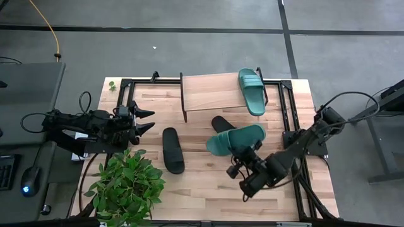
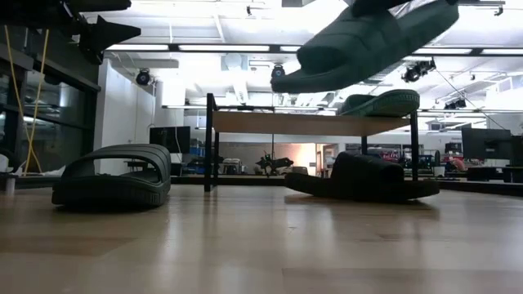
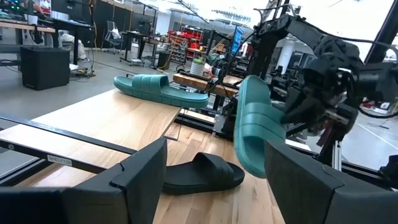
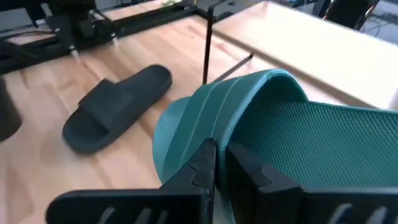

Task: Pick and place slides into the shelf
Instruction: Put the green slipper on the shelf

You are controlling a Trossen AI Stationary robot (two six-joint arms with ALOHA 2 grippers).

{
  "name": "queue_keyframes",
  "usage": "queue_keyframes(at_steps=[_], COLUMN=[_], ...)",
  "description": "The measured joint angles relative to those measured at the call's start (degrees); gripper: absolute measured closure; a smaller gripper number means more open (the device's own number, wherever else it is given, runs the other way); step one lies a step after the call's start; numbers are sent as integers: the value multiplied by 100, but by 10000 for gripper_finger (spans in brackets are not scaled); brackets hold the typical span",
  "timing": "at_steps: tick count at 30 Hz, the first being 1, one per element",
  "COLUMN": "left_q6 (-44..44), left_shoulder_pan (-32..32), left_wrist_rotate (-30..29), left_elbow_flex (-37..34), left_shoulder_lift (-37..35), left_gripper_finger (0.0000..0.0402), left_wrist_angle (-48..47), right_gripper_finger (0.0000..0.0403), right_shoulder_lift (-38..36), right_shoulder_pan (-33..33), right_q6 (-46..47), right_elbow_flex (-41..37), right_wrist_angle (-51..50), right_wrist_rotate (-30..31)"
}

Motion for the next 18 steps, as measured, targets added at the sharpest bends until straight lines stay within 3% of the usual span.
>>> queue_keyframes(at_steps=[8,18], left_q6=[-40,-95], left_shoulder_pan=[0,0], left_wrist_rotate=[241,491], left_elbow_flex=[-1,-1], left_shoulder_lift=[174,1430], left_gripper_finger=[151,151], left_wrist_angle=[87,996], right_gripper_finger=[389,389], right_shoulder_lift=[-12,-63], right_shoulder_pan=[-525,-921], right_q6=[-1232,-2296], right_elbow_flex=[0,0], right_wrist_angle=[640,852], right_wrist_rotate=[-228,-556])
